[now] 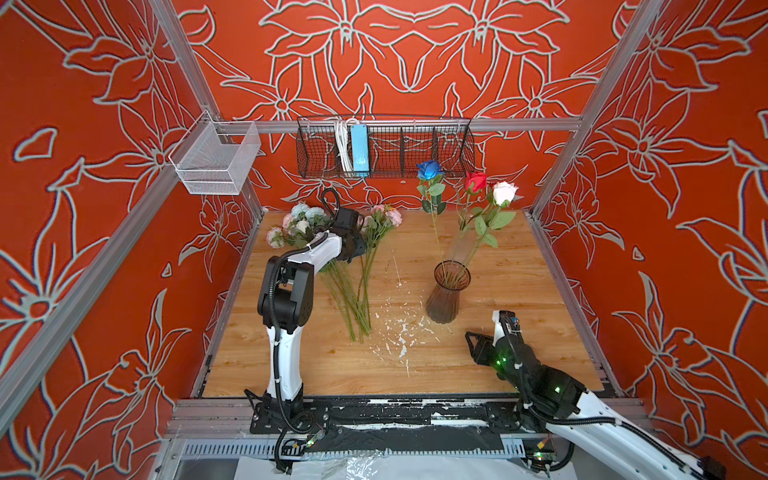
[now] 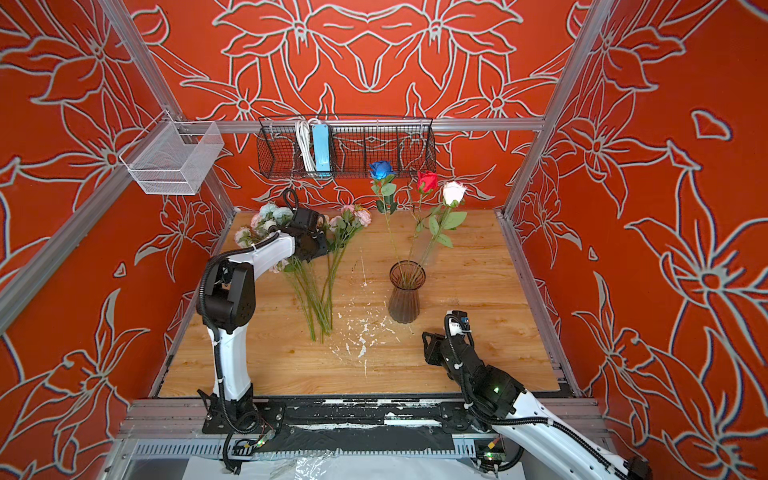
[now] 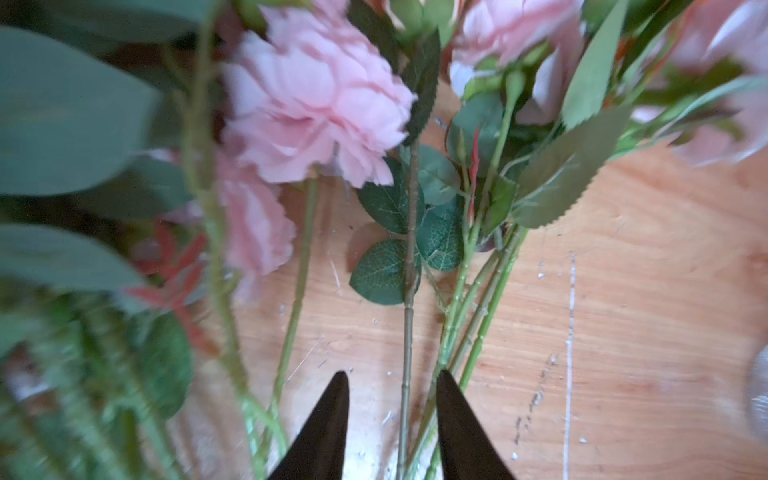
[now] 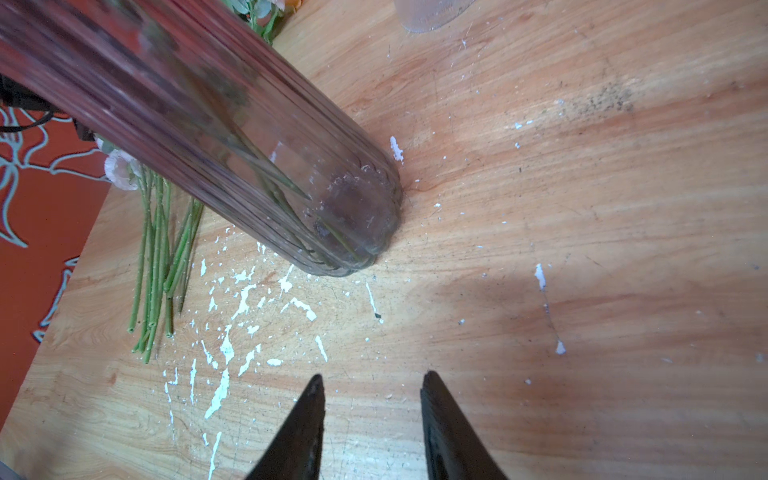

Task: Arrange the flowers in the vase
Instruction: 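Move left gripper back to the bunch and grasp a stem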

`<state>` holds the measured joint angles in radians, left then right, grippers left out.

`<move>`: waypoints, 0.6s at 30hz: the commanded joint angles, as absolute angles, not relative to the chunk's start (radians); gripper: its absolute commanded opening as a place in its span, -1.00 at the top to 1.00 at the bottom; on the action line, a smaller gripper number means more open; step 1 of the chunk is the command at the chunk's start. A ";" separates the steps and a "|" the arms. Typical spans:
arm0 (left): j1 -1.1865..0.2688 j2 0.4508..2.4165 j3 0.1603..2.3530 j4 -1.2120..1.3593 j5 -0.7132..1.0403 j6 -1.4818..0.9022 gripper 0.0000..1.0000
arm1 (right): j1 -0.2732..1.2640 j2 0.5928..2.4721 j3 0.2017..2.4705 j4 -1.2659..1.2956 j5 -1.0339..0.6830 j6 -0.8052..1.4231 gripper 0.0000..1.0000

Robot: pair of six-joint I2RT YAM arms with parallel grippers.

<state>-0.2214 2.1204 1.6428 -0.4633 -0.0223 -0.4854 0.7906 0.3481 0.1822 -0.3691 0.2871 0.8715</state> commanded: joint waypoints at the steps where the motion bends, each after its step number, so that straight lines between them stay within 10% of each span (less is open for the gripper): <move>1: -0.238 2.170 1.688 -0.549 -0.050 -0.462 0.26 | 0.784 0.364 0.173 -0.344 0.310 0.866 0.19; 18: -0.247 2.133 1.620 -0.465 -0.002 -0.470 1.00 | 0.783 0.294 0.189 -0.406 0.310 0.867 0.18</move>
<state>-0.2436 2.2051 1.6646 -0.4908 -0.0303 -0.4545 0.7906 0.3111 0.1822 -0.3836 0.2871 0.8604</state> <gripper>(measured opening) 0.053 0.408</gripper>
